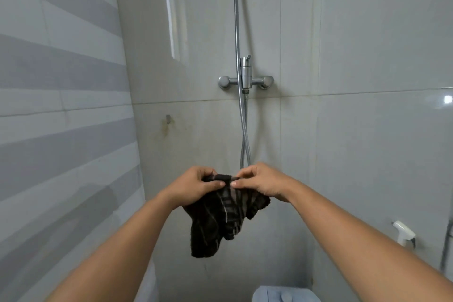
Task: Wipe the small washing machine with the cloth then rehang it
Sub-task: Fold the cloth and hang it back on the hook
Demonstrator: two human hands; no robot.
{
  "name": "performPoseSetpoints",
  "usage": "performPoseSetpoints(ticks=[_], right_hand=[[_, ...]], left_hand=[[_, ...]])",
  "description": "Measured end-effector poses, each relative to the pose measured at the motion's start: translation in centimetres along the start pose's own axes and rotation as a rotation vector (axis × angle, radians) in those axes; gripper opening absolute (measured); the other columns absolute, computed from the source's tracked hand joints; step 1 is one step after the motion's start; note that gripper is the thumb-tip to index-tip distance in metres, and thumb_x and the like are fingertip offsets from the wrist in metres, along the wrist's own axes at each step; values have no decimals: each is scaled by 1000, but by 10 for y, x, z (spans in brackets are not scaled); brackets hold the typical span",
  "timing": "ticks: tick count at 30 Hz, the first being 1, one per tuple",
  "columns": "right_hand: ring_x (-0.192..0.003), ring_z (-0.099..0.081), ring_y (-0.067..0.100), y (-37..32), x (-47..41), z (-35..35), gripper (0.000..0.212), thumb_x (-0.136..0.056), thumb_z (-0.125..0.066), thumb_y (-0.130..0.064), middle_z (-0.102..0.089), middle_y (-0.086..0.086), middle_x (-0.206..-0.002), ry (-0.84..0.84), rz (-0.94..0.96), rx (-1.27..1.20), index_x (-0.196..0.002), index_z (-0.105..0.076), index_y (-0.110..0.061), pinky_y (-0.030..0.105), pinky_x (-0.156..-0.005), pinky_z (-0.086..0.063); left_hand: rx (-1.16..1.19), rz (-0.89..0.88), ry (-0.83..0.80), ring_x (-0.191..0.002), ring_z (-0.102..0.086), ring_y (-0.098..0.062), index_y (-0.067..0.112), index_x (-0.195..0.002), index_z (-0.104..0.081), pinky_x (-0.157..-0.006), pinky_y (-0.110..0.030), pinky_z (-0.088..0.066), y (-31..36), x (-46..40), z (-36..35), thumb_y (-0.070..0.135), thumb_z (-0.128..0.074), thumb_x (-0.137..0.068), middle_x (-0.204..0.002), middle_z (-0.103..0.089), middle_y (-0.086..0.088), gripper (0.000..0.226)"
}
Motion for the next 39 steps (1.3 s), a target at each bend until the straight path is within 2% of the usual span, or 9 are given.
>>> performPoseSetpoints(ticks=[4, 8, 12, 18, 23, 28, 33, 36, 39], right_hand=[[-73, -65, 14, -18, -57, -10, 14, -90, -72, -31, -71, -1, -76, -15, -2, 100, -81, -75, -20, 30, -74, -50], [-79, -65, 13, -37, -120, -24, 6, -91, -72, -24, -72, 1, -84, 9, 71, 175, -89, -74, -19, 28, -77, -50], [-89, -66, 13, -49, -193, -45, 11, -89, -74, -15, -75, 9, -99, 70, 170, 125, -99, -76, -16, 29, -92, -51], [-90, -67, 16, -64, -304, -68, 12, -90, -72, -23, -75, 4, -96, 262, 342, 302, -98, -77, -15, 25, -82, -51], [-95, -67, 19, -84, -366, -67, 15, -89, -66, -23, -75, 0, -103, 509, 495, 456, -101, -74, -24, 31, -83, -55], [-89, -63, 27, -75, -394, -69, 18, -95, -52, -19, -65, 4, -105, 610, 568, 780, -108, -66, -20, 41, -73, -55], [-76, -62, 27, -51, -389, -81, 20, -99, -49, -24, -58, 4, -102, 639, 635, 903, -109, -65, -17, 36, -60, -50], [-81, -61, 27, -46, -384, -87, 21, -97, -49, -22, -60, 5, -101, 661, 623, 897, -106, -67, -15, 38, -62, -51], [-90, -59, 30, -40, -376, -101, 23, -94, -50, -22, -60, 8, -103, 624, 540, 929, -111, -64, -15, 37, -66, -40]], left_hand=[[51, 4, 29, -84, -71, -20, 10, -104, -69, -79, -32, -55, -15, -13, 48, 17, -69, -89, -93, -77, -6, 16], [112, 4, 91, -76, -71, -26, 16, -105, -55, -66, -32, -52, -46, -29, 89, 8, -63, -90, -95, -75, -12, 19], [-54, -66, 329, -67, -61, -18, 17, -91, -52, -61, -32, -50, -80, -60, 126, 6, -63, -86, -86, -69, -12, 16], [-369, -142, 630, -75, -66, -8, 30, -88, -59, -69, -33, -55, -126, -124, 180, 21, -64, -83, -87, -69, 12, 12], [-525, -286, 837, -88, -65, -11, 29, -98, -66, -76, -29, -53, -144, -187, 220, 22, -64, -85, -97, -71, 11, 15], [-550, -334, 879, -95, -64, -12, 24, -108, -70, -81, -28, -52, -164, -228, 226, 24, -64, -87, -106, -70, 7, 21], [-600, -351, 963, -91, -60, -13, 21, -102, -74, -75, -32, -53, -183, -230, 220, 28, -66, -84, -101, -61, 9, 21], [-441, -316, 933, -91, -63, -8, 21, -102, -76, -80, -30, -55, -184, -222, 209, 23, -63, -84, -100, -66, 10, 22], [-156, -210, 882, -94, -65, -1, 24, -108, -74, -87, -28, -56, -182, -209, 191, 17, -58, -86, -103, -71, 12, 28]])
Point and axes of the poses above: each hand's wrist, its own x-axis away from the middle knuckle, its own z-axis out of the back of the hand, y = z × x, the point moved 1 cm from there along -x, towards the middle knuckle
